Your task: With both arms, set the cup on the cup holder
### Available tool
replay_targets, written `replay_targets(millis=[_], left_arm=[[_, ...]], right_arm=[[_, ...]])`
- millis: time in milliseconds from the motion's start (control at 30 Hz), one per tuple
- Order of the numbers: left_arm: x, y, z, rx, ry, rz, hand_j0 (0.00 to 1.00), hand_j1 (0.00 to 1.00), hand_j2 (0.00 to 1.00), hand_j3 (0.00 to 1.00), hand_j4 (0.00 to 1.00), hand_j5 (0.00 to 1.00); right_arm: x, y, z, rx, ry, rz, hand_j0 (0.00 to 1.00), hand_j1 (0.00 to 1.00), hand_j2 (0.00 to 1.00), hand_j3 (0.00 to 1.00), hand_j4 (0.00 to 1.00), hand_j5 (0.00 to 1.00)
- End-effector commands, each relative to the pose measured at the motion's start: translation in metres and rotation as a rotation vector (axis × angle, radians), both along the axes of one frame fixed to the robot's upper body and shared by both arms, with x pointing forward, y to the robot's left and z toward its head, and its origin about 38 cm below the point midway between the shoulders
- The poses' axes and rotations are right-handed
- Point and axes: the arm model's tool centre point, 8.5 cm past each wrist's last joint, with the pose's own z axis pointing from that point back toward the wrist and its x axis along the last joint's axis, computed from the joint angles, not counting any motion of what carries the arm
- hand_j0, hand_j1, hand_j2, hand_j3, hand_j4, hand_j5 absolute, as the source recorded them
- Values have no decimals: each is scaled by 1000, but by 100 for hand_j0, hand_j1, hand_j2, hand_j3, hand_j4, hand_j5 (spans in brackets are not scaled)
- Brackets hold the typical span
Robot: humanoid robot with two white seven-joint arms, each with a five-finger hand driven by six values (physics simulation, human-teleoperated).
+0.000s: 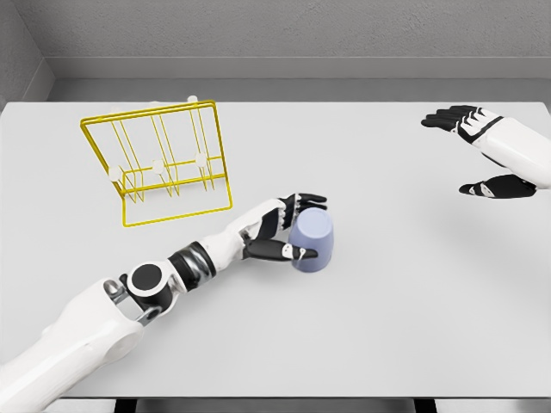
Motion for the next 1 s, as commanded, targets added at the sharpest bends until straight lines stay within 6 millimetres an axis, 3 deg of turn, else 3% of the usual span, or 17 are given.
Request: replay_targets(millis=[0, 433, 700, 967], left_arm=[[0, 0, 1, -7, -2, 1, 61, 61, 61, 61, 61, 61], [3, 0, 11, -31, -15, 7, 58, 58, 58, 58, 58, 58], [4, 3, 46, -101, -79, 20, 58, 58, 58, 58, 58, 58], [7, 13, 64, -117, -123, 36, 58, 58, 58, 58, 58, 58]], right_arm=[[0, 0, 1, 7, 1, -1, 100, 100, 100, 100, 100, 100], [0, 0, 1, 7, 1, -1, 100, 100, 100, 100, 100, 100], [0, 0, 1, 7, 1, -1, 100, 100, 100, 100, 100, 100], [0, 0, 1, 8, 0, 1, 100, 100, 100, 100, 100, 100]])
